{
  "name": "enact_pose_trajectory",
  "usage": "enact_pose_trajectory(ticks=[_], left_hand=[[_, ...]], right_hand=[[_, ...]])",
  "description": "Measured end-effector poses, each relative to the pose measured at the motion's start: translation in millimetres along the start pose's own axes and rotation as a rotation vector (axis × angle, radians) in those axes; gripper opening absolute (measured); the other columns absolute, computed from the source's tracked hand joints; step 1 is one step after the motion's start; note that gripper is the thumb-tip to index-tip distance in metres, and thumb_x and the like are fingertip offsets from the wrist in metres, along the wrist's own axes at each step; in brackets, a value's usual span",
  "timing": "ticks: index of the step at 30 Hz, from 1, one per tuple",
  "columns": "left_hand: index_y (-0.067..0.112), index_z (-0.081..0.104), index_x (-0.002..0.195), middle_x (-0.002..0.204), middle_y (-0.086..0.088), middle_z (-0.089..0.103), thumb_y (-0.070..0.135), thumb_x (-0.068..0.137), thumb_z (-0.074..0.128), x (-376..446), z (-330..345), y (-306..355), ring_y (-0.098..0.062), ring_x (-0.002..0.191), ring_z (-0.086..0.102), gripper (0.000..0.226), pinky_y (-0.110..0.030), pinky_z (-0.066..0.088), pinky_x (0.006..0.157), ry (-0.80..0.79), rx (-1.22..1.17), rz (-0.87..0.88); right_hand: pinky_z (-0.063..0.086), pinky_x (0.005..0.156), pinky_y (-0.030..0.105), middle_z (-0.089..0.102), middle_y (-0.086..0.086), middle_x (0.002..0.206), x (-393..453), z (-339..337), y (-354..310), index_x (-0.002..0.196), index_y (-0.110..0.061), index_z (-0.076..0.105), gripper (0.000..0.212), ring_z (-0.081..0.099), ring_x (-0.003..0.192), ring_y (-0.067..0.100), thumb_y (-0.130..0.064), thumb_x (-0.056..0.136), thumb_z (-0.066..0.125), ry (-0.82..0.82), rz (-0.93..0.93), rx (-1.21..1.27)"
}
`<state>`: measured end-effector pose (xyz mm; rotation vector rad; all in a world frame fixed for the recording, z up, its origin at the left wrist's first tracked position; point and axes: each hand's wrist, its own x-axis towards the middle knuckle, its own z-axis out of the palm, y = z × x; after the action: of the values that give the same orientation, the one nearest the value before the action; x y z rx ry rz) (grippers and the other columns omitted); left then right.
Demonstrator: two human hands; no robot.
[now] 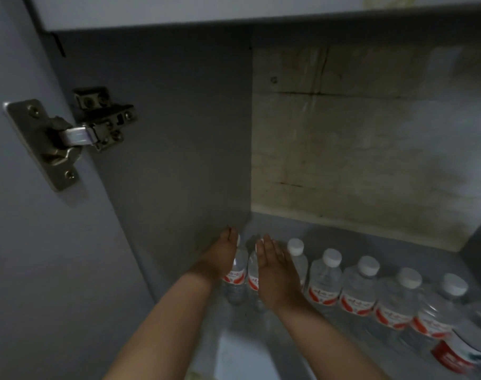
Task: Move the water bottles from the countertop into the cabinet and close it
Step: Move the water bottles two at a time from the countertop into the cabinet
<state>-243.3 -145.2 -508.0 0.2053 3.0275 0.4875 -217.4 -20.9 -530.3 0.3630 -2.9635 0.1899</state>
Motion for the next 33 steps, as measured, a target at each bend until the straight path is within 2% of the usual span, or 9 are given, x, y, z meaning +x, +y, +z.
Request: enact_pose_trajectory(ticks=[4, 8, 11, 13, 16, 20, 24, 30, 33], left_hand=[[-0.006, -0.007, 0.146, 0.157, -0.024, -0.005, 0.008, 0.098, 0.032, 1, 7, -3, -0.031, 0.148, 0.003, 0.064, -0.032, 0.004, 0.121, 0.042, -0.013, -0.187], [-0.008, -0.002, 0.146, 0.157, -0.024, -0.003, 0.011, 0.100, 0.029, -24, 4, 2, -0.034, 0.148, 0.003, 0.058, -0.035, 0.009, 0.121, 0.049, -0.011, -0.238], [-0.017, 0.050, 0.124, 0.137, -0.030, 0.048, 0.007, 0.084, 0.035, -66, 2, 12, -0.035, 0.127, 0.052, 0.049, -0.031, 0.049, 0.099, 0.141, 0.011, -0.133], [-0.010, 0.041, 0.135, 0.146, -0.025, 0.038, 0.011, 0.090, 0.034, -107, -12, 22, -0.030, 0.137, 0.040, 0.050, -0.032, 0.036, 0.111, 0.028, 0.006, -0.203], [-0.002, 0.043, 0.137, 0.149, -0.016, 0.038, 0.023, 0.099, 0.025, -163, -27, 28, -0.024, 0.141, 0.035, 0.049, -0.030, 0.017, 0.120, 0.100, 0.005, -0.284], [0.002, 0.070, 0.100, 0.099, -0.011, 0.077, 0.030, 0.077, 0.034, -250, -71, 40, -0.025, 0.091, 0.075, 0.051, -0.035, 0.034, 0.107, -0.191, 0.200, -0.285], [0.003, 0.074, 0.095, 0.101, -0.012, 0.076, 0.032, 0.067, 0.057, -308, -168, 69, -0.026, 0.092, 0.074, 0.043, -0.038, 0.059, 0.076, -0.283, 0.215, -0.280], [0.016, 0.006, 0.151, 0.161, -0.006, 0.000, 0.033, 0.102, 0.023, -350, -351, 128, -0.025, 0.149, -0.003, 0.054, -0.043, 0.007, 0.122, -0.317, 0.205, -0.381], [0.020, 0.062, 0.124, 0.137, -0.008, 0.057, 0.037, 0.089, 0.041, -366, -411, 134, -0.030, 0.127, 0.054, 0.044, -0.046, 0.051, 0.094, -0.192, 0.217, -0.381]], right_hand=[[0.000, 0.122, 0.035, -0.014, 0.009, 0.159, -3, -9, 2, 0.149, -0.006, -0.004, 0.071, -0.008, 0.148, 0.027, -0.009, 0.096, 0.043, -0.113, -0.008, 0.125], [-0.010, 0.118, 0.032, -0.019, 0.004, 0.158, -19, -11, -2, 0.149, -0.015, -0.008, 0.064, -0.015, 0.147, 0.025, -0.004, 0.098, 0.029, -0.128, -0.024, 0.165], [0.014, 0.120, 0.033, 0.021, 0.007, 0.157, -38, -12, -2, 0.147, -0.005, 0.021, 0.063, 0.014, 0.146, 0.028, -0.005, 0.088, 0.042, -0.039, -0.020, 0.077], [0.018, 0.118, 0.030, 0.064, 0.007, 0.128, -57, -35, -15, 0.122, -0.007, 0.060, 0.057, 0.056, 0.122, 0.027, -0.016, 0.065, 0.063, -0.055, -0.069, 0.028], [-0.009, 0.120, 0.028, 0.037, 0.011, 0.151, -91, -89, -34, 0.141, -0.005, 0.038, 0.060, 0.035, 0.140, 0.025, -0.020, 0.085, 0.055, -0.300, -0.063, 0.062], [0.051, 0.092, 0.048, 0.067, 0.017, 0.122, -134, -172, -54, 0.115, -0.001, 0.066, 0.060, 0.063, 0.114, 0.033, -0.030, 0.078, 0.028, -0.326, -0.021, 0.049], [0.058, 0.072, 0.049, 0.077, 0.012, 0.098, -172, -268, -76, 0.094, -0.009, 0.075, 0.041, 0.074, 0.091, 0.029, -0.030, 0.071, 0.050, -0.426, -0.064, 0.013], [0.059, 0.069, 0.046, 0.078, 0.008, 0.097, -186, -421, -111, 0.091, -0.012, 0.076, 0.052, 0.074, 0.090, 0.026, -0.034, 0.072, 0.034, -0.457, -0.143, 0.013], [0.060, 0.066, 0.044, 0.078, 0.007, 0.095, -174, -473, -128, 0.089, -0.009, 0.077, 0.053, 0.075, 0.088, 0.024, -0.034, 0.070, 0.034, -0.367, -0.145, 0.030]])
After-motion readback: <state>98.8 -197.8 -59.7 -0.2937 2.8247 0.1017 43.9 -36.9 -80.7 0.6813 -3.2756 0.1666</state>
